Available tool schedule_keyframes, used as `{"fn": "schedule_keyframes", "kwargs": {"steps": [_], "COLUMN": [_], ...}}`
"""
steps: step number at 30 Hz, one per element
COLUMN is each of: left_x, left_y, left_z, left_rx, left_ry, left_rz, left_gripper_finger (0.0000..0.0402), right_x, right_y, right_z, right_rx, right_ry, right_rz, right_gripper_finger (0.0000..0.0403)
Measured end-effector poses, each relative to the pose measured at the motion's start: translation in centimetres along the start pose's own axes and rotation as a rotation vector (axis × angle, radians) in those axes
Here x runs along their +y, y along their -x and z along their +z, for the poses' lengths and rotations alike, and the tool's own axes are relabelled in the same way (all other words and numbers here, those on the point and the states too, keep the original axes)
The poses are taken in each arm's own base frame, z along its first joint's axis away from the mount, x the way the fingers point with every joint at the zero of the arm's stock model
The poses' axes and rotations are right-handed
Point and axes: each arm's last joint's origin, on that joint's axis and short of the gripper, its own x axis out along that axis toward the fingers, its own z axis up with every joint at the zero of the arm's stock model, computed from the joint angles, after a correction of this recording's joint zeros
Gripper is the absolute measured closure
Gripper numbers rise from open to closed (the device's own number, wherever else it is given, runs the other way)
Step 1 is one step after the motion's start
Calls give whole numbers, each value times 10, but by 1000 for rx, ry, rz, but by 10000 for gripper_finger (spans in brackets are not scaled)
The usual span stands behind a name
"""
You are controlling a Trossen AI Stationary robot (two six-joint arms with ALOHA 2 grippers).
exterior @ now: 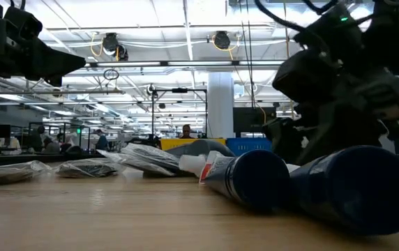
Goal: Pick & Place Travel size toiletries
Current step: Put the white toothpaste into the right yellow bin
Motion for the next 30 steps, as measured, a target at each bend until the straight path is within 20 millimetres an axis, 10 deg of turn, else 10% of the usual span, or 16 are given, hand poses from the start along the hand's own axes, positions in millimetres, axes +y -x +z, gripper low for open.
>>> {"fn": "schedule_keyframes", "kwargs": {"steps": [17,30], "left_x": [0,0], "left_y": [0,0], "left_z": [0,0], "left_rx": [0,-1], "left_ry": [0,0], "left_rz": [0,1], "left_gripper_finger": [376,376], "right_x": [7,-28], "right_y": [-1,67], "right_z": [-3,53], "right_rx": [9,-163], "right_ry": [-92,-68], "right_rz": [-262,-403], "right_gripper_finger": [280,319]}}
